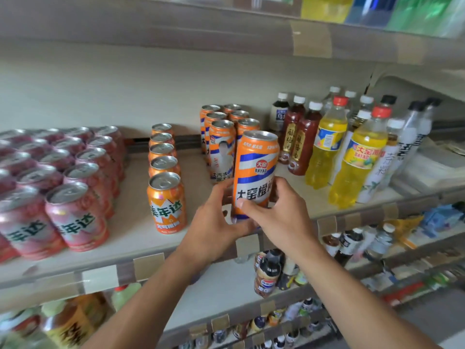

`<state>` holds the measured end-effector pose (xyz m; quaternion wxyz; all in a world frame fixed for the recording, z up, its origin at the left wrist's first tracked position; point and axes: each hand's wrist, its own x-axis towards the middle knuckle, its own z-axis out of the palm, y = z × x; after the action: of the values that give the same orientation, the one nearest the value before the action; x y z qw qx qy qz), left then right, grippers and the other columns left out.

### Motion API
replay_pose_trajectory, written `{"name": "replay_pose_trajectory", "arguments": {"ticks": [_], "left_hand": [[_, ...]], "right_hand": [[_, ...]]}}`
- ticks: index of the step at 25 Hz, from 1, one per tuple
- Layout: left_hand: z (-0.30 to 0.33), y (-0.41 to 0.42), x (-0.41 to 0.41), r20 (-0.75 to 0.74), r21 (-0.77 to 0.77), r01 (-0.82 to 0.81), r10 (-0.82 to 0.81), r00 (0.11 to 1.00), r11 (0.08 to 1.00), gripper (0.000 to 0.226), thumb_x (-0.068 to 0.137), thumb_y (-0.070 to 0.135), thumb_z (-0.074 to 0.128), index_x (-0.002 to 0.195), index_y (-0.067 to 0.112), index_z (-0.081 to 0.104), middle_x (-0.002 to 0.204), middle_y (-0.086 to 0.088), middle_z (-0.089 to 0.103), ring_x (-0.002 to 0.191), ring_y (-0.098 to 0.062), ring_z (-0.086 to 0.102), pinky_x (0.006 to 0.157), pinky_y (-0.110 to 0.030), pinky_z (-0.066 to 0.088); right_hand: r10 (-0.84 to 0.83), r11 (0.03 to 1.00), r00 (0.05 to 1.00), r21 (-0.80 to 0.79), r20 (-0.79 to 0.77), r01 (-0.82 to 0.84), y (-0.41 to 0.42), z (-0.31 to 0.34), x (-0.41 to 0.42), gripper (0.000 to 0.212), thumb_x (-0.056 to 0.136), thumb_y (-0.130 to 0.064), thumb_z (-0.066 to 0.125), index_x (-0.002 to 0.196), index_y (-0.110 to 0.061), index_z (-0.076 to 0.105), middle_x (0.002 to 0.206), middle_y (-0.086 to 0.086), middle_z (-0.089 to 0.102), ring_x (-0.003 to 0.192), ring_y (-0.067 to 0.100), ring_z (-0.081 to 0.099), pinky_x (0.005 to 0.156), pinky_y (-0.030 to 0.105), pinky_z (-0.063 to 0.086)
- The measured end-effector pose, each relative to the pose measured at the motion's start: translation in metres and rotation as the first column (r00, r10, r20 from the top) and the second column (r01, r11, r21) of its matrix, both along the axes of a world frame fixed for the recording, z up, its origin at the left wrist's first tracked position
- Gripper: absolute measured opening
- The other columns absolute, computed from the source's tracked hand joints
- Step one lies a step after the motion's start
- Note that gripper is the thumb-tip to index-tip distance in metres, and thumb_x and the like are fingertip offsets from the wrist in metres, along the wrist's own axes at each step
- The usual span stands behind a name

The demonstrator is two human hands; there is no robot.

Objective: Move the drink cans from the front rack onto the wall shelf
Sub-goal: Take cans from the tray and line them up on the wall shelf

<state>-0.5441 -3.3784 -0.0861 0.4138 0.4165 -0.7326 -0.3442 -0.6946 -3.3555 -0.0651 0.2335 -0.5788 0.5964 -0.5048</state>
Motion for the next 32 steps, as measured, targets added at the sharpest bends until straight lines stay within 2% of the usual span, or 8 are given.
{"name": "replay_pose_trajectory", "arguments": {"ticks": [2,4,6,11,14,19,23,32], "left_hand": [[-0.008,-0.008,0.005,0.07,-0.052,-0.117,0.12,0.99,0.992,0.065,0.083,0.046,0.071,0.137,0.033,0.037,0.126,0.024,0.055,0.112,0.008,0.052,0.086,-0.009,0.044],[-0.015,-0.015,0.003,0.117,-0.114,-0.244,0.257,0.959,0.963,0.052,0.089,0.042,0.063,0.134,0.028,0.04,0.129,0.012,0.057,0.112,0.0,0.053,0.09,-0.02,0.048],[-0.017,-0.022,-0.003,0.138,-0.147,-0.335,0.355,0.925,0.931,0.041,0.093,0.036,0.059,0.13,0.023,0.045,0.128,0.005,0.059,0.112,-0.008,0.056,0.092,-0.029,0.051],[-0.021,-0.041,-0.015,0.195,-0.25,-0.428,0.478,0.857,0.869,0.026,0.096,0.017,0.048,0.122,0.016,0.048,0.121,-0.007,0.062,0.104,-0.026,0.062,0.08,-0.042,0.054],[-0.025,-0.047,-0.017,0.222,-0.257,-0.459,0.514,0.829,0.851,0.026,0.095,0.013,0.048,0.121,0.016,0.048,0.119,-0.009,0.061,0.103,-0.028,0.061,0.078,-0.039,0.052],[-0.027,-0.05,-0.021,0.279,-0.335,-0.481,0.573,0.771,0.81,0.027,0.093,0.014,0.049,0.121,0.012,0.05,0.115,-0.011,0.063,0.1,-0.03,0.06,0.073,-0.034,0.047],[-0.026,-0.054,-0.02,0.375,-0.34,-0.516,0.616,0.693,0.787,0.027,0.094,0.018,0.046,0.12,0.012,0.049,0.112,-0.01,0.061,0.097,-0.029,0.06,0.072,-0.037,0.049],[-0.031,-0.062,-0.025,0.341,-0.37,-0.486,0.602,0.722,0.792,0.025,0.091,0.014,0.048,0.116,0.01,0.051,0.108,-0.012,0.061,0.093,-0.028,0.059,0.069,-0.033,0.047]], "right_hand": [[-0.003,0.999,0.999,-0.032,0.042,0.005,-0.027,0.004,-0.004,0.046,0.071,-0.029,0.084,0.108,-0.026,0.059,0.097,-0.015,0.07,0.083,-0.01,0.065,0.064,0.011,0.052],[-0.004,0.999,0.999,-0.042,0.04,0.006,-0.05,0.004,-0.007,0.05,0.07,-0.032,0.084,0.112,-0.023,0.058,0.103,-0.011,0.071,0.089,-0.003,0.067,0.076,0.022,0.057],[0.002,0.999,1.0,-0.041,0.015,-0.001,-0.066,0.001,-0.008,0.051,0.07,-0.033,0.084,0.113,-0.022,0.058,0.105,-0.01,0.071,0.091,0.001,0.067,0.079,0.025,0.058],[0.019,0.999,0.999,-0.028,-0.049,-0.02,-0.093,-0.016,-0.003,0.053,0.07,-0.035,0.085,0.113,-0.021,0.058,0.108,-0.008,0.07,0.094,0.006,0.067,0.082,0.028,0.057],[0.026,0.999,0.999,-0.027,-0.048,-0.027,-0.102,-0.025,0.0,0.054,0.07,-0.036,0.086,0.114,-0.022,0.057,0.111,-0.007,0.07,0.096,0.008,0.067,0.08,0.024,0.055],[0.016,0.999,0.999,-0.041,-0.036,-0.018,-0.115,-0.035,0.005,0.053,0.068,-0.038,0.086,0.11,-0.022,0.057,0.108,-0.004,0.071,0.097,0.013,0.068,0.08,0.031,0.057],[0.039,0.998,0.999,-0.042,-0.027,-0.04,-0.117,-0.039,0.009,0.058,0.071,-0.039,0.086,0.116,-0.017,0.056,0.113,-0.001,0.069,0.1,0.015,0.066,0.079,0.023,0.052],[0.101,0.994,0.995,-0.048,-0.022,-0.102,-0.125,-0.045,0.009,0.062,0.07,-0.041,0.086,0.117,-0.018,0.053,0.114,-0.001,0.065,0.1,0.014,0.063,0.078,0.026,0.052]]}}
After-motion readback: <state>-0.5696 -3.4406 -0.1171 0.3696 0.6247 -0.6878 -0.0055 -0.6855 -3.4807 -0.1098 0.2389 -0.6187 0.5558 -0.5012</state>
